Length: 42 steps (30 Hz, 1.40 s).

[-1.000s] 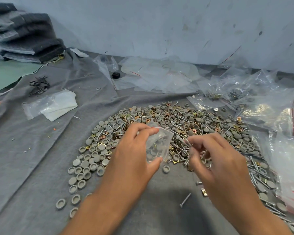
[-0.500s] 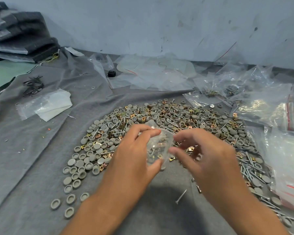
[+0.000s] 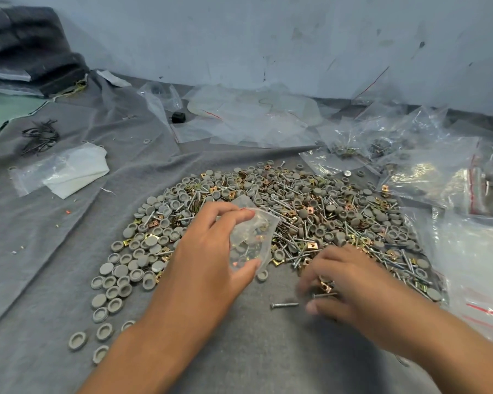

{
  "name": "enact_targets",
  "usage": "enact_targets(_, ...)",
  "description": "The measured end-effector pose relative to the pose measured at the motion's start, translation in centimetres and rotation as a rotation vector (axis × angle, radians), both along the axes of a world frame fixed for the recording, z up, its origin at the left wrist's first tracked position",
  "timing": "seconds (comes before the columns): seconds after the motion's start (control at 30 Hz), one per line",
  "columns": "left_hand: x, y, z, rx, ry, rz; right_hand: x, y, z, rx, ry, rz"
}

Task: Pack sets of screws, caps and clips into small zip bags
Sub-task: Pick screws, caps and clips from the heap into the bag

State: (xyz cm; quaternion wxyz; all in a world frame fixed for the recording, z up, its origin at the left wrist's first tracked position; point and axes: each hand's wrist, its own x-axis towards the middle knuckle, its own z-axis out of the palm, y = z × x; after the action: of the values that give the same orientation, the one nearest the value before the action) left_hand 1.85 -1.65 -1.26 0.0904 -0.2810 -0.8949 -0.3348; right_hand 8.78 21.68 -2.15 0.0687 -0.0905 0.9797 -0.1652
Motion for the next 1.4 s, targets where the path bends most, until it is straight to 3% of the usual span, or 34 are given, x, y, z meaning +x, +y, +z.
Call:
enact_targets(0.13,0.0,0.0,0.1,-0.001,-0.015,-0.004,-0.4,-2.5,-1.2,0.065,-0.037,0.070)
enact_targets(0.37,0.2,-0.1,0.0,-0.031,-0.012,0.002,0.2,1.0,-0.1,0.021,-0.029,-0.157)
enact_targets(0.57,0.2,0.2,-0.5,-0.061,-0.001,0.005,0.0,0.4,-0.2,0.082,-0.044,-0.112)
enact_targets(0.7,0.1,0.1,-0.6,-0.055,0.004,0.001,0.0,0.1,0.0,0.000,0.019,-0.181)
enact_targets(0.9,0.0,0.0,-0.7,-0.039,0.010,-0.006,-0.6,0.1,-0.8,0.090,0.014,-0.114)
enact_targets(1.0,0.2,0.1,-0.7,-0.038,0.009,-0.009,-0.5,-0.1,-0.6,-0.026,0.082,-0.185)
enact_targets(1.13,0.4,0.5,-0.6,-0.029,0.024,-0.029,-0.2,-2.0,1.4,-0.445,0.430,-0.182)
enact_targets(1.23,0.5,0.9,-0.8,-0.001,0.029,-0.037,-0.4,-4.2,1.5,-0.372,0.625,-0.041)
enact_targets(1.4,0.5,1.0,-0.5,0.036,0.022,-0.037,-1.3,-6.1,0.1,-0.292,0.667,-0.076)
